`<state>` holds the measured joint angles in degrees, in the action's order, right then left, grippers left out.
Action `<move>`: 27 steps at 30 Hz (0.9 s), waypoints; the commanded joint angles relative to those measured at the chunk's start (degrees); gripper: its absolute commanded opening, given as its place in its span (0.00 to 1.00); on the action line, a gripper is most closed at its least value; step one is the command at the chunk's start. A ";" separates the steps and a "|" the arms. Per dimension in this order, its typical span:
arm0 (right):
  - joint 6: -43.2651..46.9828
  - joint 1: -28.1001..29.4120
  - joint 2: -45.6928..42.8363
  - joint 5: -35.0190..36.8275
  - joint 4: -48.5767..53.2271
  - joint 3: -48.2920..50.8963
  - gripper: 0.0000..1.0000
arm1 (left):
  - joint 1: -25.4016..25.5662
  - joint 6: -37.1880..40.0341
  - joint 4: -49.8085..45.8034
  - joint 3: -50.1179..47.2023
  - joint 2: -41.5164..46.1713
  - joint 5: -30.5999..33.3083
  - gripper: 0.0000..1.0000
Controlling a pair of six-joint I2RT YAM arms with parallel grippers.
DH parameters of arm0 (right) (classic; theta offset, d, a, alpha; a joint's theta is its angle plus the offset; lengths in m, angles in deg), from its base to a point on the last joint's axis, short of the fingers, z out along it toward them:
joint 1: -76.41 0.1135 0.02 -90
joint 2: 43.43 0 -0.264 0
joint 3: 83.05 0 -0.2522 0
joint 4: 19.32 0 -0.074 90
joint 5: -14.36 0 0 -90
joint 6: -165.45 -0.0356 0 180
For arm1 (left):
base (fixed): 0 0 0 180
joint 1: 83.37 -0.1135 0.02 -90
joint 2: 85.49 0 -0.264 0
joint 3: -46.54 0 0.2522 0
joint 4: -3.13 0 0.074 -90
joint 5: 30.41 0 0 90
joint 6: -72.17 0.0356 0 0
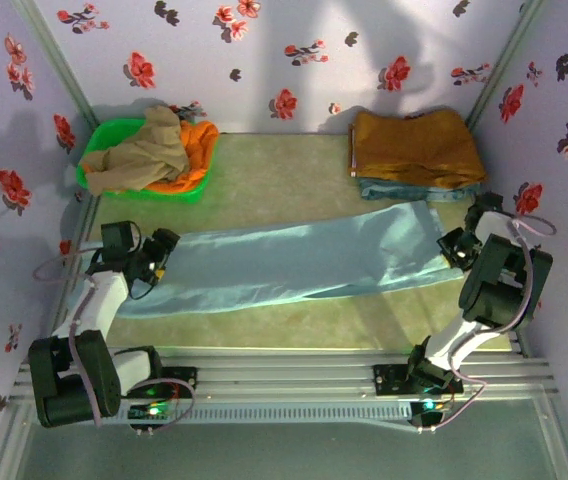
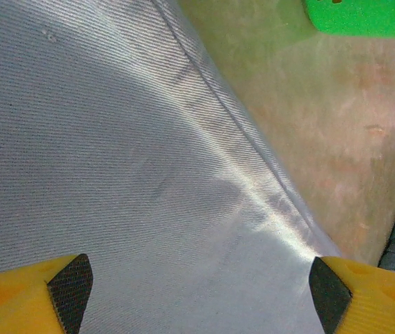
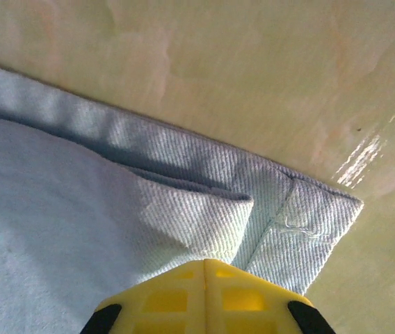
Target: Fold and stack the trousers
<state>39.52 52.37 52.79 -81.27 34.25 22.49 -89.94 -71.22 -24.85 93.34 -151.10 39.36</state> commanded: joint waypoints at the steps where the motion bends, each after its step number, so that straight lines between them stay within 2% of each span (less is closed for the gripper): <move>1: 0.55 -0.46 -2.30 1.61 2.15 -1.21 0.00 | 0.24 1.58 0.73 -0.34 0.18 -1.39 0.85; 2: 0.20 -0.44 -2.40 0.83 2.20 -0.93 0.06 | 0.24 1.66 0.98 -0.47 0.13 -1.66 0.85; 4: -1.12 -0.32 -2.66 -1.20 1.50 0.39 0.41 | 0.24 1.45 1.77 -1.02 0.13 -1.90 0.85; 5: -1.74 -0.18 -2.87 -1.97 0.54 1.45 0.49 | 0.24 1.28 2.35 -1.40 0.00 -1.95 0.85; 7: -2.22 -0.05 -2.30 -2.68 -0.54 2.22 0.54 | 0.24 1.18 2.85 -1.74 -0.46 -2.20 0.86; 9: -1.77 -0.05 -0.60 -2.56 -0.35 1.13 0.54 | 0.24 0.92 3.70 -2.16 -0.98 -2.88 0.86; 13: -0.15 0.04 1.80 -1.72 -0.25 -1.15 0.39 | 0.24 1.09 4.68 -2.96 -1.42 -3.18 0.86; 15: 0.67 0.03 2.09 -0.85 -0.17 -1.58 0.36 | 0.24 0.96 5.18 -3.41 -1.68 -3.26 0.86; 17: 1.32 -0.01 2.83 -0.63 0.18 -2.03 0.37 | 0.24 0.91 5.84 -3.75 -1.86 -3.40 0.86; 19: 1.86 0.03 4.06 -1.40 0.43 -2.63 0.42 | 0.24 1.10 5.87 -3.54 -2.01 -3.50 0.86; 21: 2.18 0.02 5.07 -1.49 0.52 -3.09 0.43 | 0.24 1.13 5.87 -3.61 -1.84 -3.58 0.86; 27: 1.91 0.02 7.48 -1.18 0.87 -3.47 0.25 | -0.22 1.88 6.13 -3.69 -1.98 -3.72 0.86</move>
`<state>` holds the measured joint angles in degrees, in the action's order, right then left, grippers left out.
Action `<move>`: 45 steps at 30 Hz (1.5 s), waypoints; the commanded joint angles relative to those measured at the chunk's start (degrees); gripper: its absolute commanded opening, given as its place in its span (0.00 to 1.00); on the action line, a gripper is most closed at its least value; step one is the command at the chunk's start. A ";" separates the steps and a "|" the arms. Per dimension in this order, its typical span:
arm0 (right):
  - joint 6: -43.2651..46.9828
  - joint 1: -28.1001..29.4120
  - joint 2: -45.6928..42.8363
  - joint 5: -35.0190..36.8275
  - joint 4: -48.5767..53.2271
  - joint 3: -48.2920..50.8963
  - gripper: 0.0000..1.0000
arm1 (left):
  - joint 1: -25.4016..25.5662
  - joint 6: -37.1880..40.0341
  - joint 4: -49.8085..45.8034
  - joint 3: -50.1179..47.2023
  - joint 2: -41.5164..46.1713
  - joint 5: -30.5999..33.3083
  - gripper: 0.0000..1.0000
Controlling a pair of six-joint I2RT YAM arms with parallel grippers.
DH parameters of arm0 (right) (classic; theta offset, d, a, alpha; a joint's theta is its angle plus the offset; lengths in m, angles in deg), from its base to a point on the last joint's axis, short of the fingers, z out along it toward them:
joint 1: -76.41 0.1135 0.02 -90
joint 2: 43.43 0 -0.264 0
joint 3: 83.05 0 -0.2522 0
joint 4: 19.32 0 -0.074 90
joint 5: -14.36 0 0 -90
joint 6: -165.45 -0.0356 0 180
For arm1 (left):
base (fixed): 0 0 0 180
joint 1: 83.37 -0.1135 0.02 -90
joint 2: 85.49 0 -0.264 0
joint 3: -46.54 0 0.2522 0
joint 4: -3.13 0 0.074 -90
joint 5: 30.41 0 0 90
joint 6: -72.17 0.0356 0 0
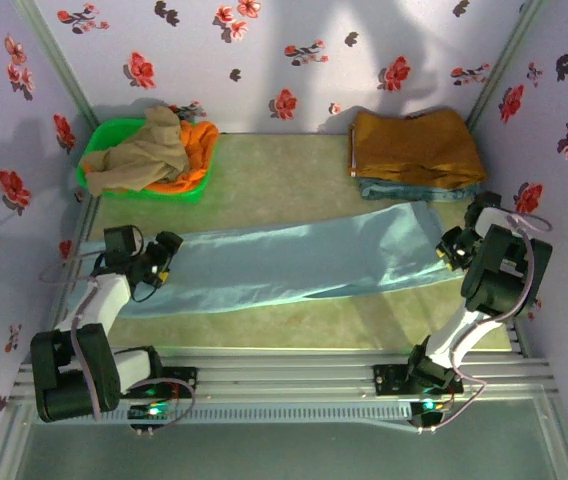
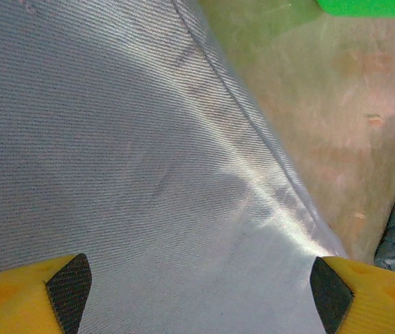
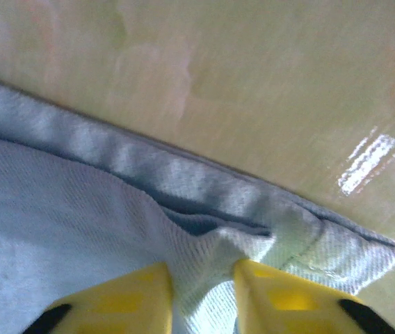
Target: Fold and stack the trousers
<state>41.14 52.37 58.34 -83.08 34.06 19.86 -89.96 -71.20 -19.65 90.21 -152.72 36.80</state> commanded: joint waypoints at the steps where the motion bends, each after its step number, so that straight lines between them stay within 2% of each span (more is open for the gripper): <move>1: 0.24 -0.04 1.93 0.84 1.12 -0.66 0.22 | -0.51 1.66 0.97 -0.56 -0.68 -1.40 0.86; 3: 0.19 -0.05 1.49 1.04 1.43 -0.59 0.13 | -0.88 1.60 1.11 -0.56 -0.83 -2.28 0.86; 6: 0.02 -0.05 -0.33 0.96 1.44 -0.13 0.11 | -0.88 1.51 1.15 -0.59 -0.50 -2.27 0.86; 11: 0.20 -0.04 -2.27 -0.16 2.51 -0.08 0.26 | -0.89 1.33 1.18 -0.53 -0.29 -2.38 0.86; 13: 0.27 -0.05 -2.06 -0.78 2.66 -0.30 0.29 | -0.88 1.33 1.32 -0.64 -0.46 -2.43 0.86; 17: 0.14 0.10 -1.48 -1.59 2.53 -0.38 0.10 | -0.88 1.33 1.45 -0.95 -0.47 -2.54 0.86; 20: -0.03 0.16 -2.97 -1.09 3.00 -0.36 0.00 | -0.88 1.24 1.38 -0.73 -0.40 -2.68 0.86; 32: 0.47 -0.23 -11.42 3.87 9.45 -4.47 0.00 | -0.88 0.71 1.41 -0.49 0.60 -3.24 0.86; 45: 0.52 -2.01 -16.04 9.46 7.76 7.08 0.00 | -0.88 0.18 1.96 -0.91 0.81 -4.81 0.86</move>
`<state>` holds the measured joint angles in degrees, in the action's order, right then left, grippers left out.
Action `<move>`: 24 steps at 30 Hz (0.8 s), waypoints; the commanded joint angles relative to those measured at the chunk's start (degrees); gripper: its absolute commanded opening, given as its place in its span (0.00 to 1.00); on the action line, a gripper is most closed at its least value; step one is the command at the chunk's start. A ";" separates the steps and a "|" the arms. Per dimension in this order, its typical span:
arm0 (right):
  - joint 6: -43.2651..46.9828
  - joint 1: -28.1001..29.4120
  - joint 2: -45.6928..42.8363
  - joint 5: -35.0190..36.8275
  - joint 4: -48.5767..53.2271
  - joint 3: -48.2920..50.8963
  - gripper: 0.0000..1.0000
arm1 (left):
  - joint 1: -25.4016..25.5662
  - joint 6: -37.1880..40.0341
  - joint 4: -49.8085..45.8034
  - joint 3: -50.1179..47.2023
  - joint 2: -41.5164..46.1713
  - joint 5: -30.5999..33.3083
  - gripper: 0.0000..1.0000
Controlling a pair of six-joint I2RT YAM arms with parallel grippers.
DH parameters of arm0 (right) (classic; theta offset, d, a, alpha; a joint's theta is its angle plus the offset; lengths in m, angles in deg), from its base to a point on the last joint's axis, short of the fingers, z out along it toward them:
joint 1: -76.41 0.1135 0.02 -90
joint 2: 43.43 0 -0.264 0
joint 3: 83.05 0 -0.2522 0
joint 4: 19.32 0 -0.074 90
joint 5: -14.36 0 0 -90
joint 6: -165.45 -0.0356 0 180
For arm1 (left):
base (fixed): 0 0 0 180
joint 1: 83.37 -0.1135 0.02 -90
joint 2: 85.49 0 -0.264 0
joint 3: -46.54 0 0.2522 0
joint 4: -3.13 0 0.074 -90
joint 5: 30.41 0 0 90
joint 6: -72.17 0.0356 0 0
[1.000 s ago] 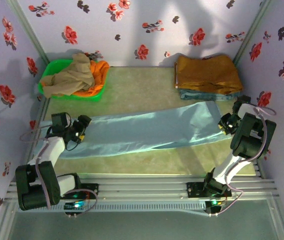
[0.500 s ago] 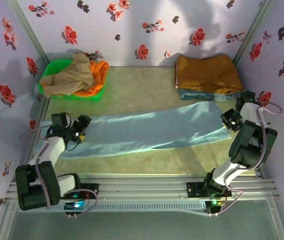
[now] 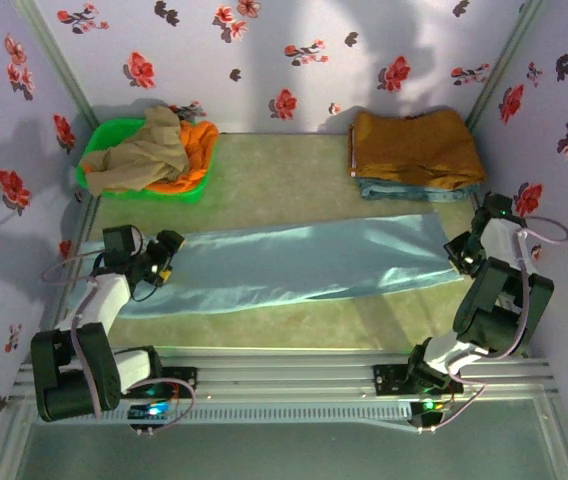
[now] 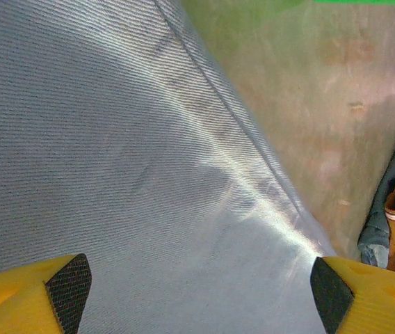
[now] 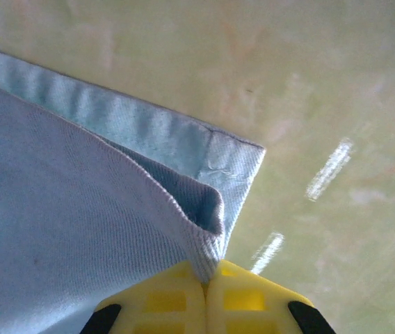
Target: Fold and stack the trousers
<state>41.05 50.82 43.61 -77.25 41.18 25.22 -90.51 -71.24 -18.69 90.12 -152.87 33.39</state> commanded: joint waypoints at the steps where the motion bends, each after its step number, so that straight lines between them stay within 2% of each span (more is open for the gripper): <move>1: 0.52 -0.45 -0.82 3.16 0.35 2.13 0.00 | -0.36 0.20 1.00 -0.83 0.96 -1.49 0.86; 5: 0.36 -0.44 2.52 2.91 0.21 0.42 0.46 | -0.33 0.19 1.05 -0.91 0.71 -1.58 0.86; 8: 0.22 -0.33 1.81 2.64 2.45 -2.96 0.59 | -0.33 0.39 0.76 -0.82 0.59 -2.18 0.87; 11: -0.44 2.21 -2.60 2.05 4.20 -5.13 0.60 | 0.45 0.41 -0.13 -0.09 0.77 -2.85 0.87; 13: -1.21 6.25 -4.95 1.19 4.24 -6.02 0.57 | 2.19 0.58 -1.10 1.15 0.98 -2.81 0.88; 15: -2.31 11.36 -4.58 -0.44 4.11 -7.60 0.47 | 5.27 0.85 -2.14 3.06 1.02 -2.35 0.88; 16: -3.12 14.27 -3.56 -1.24 3.43 -8.09 0.36 | 7.49 0.99 -2.67 4.35 0.81 -1.29 0.88; 17: -4.12 17.01 -1.95 -2.35 2.21 -8.15 0.19 | 10.03 1.11 -3.14 5.56 0.37 0.14 0.88; 18: -4.92 19.45 -0.06 -3.94 0.30 -7.88 0.07 | 12.78 0.93 -3.13 6.75 -0.47 1.40 0.87; 19: -5.78 21.03 1.77 -5.23 -0.92 -7.66 0.00 | 15.18 0.46 -2.92 7.64 -1.46 2.31 0.86; 21: -7.50 23.21 5.41 -8.31 -4.31 -6.09 0.00 | 20.73 -1.12 -0.99 9.04 -4.15 4.60 0.83; 24: -9.75 23.48 5.80 -9.39 -8.76 -0.70 0.00 | 26.26 -4.41 2.38 8.84 -7.80 7.63 0.77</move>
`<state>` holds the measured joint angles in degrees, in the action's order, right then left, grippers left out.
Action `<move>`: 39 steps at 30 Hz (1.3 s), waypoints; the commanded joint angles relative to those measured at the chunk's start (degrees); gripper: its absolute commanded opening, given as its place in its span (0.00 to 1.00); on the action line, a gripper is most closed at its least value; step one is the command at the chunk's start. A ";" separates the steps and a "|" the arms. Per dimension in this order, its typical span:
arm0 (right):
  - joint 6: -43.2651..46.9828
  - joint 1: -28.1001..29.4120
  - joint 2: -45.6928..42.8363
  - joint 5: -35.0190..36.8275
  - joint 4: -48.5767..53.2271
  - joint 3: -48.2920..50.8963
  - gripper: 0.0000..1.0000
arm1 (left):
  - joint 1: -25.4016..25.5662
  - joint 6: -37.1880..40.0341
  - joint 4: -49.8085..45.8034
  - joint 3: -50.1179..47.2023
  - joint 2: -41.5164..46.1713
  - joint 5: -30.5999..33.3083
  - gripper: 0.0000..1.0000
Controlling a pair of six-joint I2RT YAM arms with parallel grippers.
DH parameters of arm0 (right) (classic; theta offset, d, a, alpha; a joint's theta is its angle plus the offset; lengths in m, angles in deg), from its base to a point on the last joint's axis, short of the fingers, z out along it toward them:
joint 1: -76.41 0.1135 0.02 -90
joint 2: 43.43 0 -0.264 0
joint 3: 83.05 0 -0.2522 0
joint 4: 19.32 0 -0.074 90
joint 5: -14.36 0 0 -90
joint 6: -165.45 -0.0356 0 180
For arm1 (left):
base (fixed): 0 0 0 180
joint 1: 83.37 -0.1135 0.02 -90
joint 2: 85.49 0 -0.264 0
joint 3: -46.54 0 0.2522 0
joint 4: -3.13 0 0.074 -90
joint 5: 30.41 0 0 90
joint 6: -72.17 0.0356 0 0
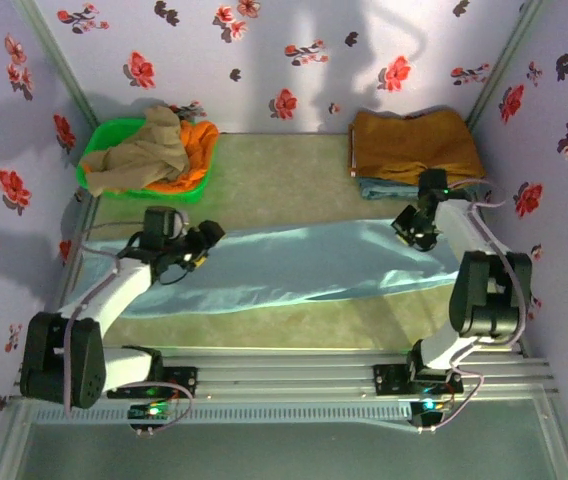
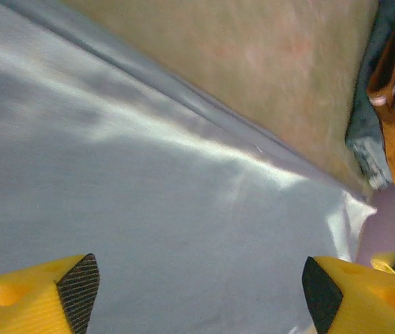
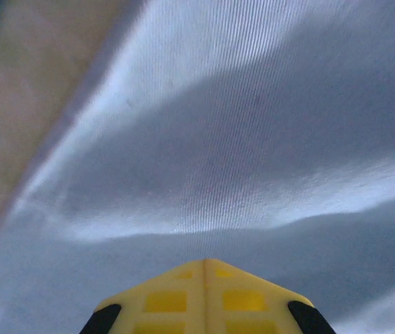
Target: Fold and stack the trousers
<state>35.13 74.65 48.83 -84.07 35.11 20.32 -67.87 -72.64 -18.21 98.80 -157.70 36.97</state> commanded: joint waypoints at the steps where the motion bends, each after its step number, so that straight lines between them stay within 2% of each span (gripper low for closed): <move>1: -3.98 -0.39 0.02 -2.31 -3.28 5.69 0.00 | 4.20 -4.24 3.60 -0.75 -3.64 4.18 0.76; 4: -3.29 -0.70 -1.82 -1.81 -3.37 10.31 0.00 | 4.64 -6.79 7.66 -5.94 -4.26 5.60 0.75; 8: -2.99 -1.48 -2.53 -2.70 -3.60 16.78 0.00 | 4.54 -5.93 7.57 -10.74 -4.11 7.16 0.76; 10: -4.02 -3.12 -2.60 -0.59 -4.05 19.52 0.14 | 4.45 -5.96 7.98 -13.18 -3.78 8.12 0.77; 12: -5.47 -7.23 -2.64 -2.69 -7.84 22.75 0.20 | 3.79 -5.75 8.02 -15.36 -3.48 8.81 0.77; 13: -5.95 -9.18 -2.35 -4.44 -9.59 23.61 0.22 | 3.07 -5.48 8.01 -16.23 -3.18 8.81 0.77; 15: -5.73 -12.69 -1.29 -6.08 -10.78 23.55 0.34 | 1.05 -4.66 7.93 -18.29 -1.93 9.11 0.78; 19: -3.78 -14.80 -1.60 -5.99 -8.64 21.55 0.38 | -4.73 -1.48 4.83 -20.22 1.39 8.86 0.78; 24: -0.25 -15.93 -8.22 -7.09 -3.35 17.83 0.40 | -10.24 2.98 -1.54 -18.87 6.87 7.96 0.81; 28: 3.65 -14.56 -13.05 -8.82 1.74 10.91 0.38 | -10.13 4.82 -6.81 -13.01 8.61 6.07 0.82; 31: 6.28 -7.87 -13.21 -7.22 4.45 4.76 0.30 | -6.09 5.40 -11.39 -7.47 8.74 8.10 0.82; 34: 8.64 -0.52 -8.17 -6.31 5.97 -0.14 0.16 | -0.77 4.33 -12.69 -4.73 6.86 11.07 0.81; 36: 8.64 2.58 -4.11 -6.96 4.87 -1.76 0.09 | 0.26 1.90 -10.69 -5.71 4.22 11.02 0.81; 39: 8.94 5.34 1.70 -8.35 1.70 -3.27 0.06 | -0.06 -0.78 -4.88 -8.77 -0.70 10.84 0.80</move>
<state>42.13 78.73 45.73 -92.39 35.92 17.59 -67.78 -70.93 -24.11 92.57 -154.40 45.70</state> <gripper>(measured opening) 0.069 0.806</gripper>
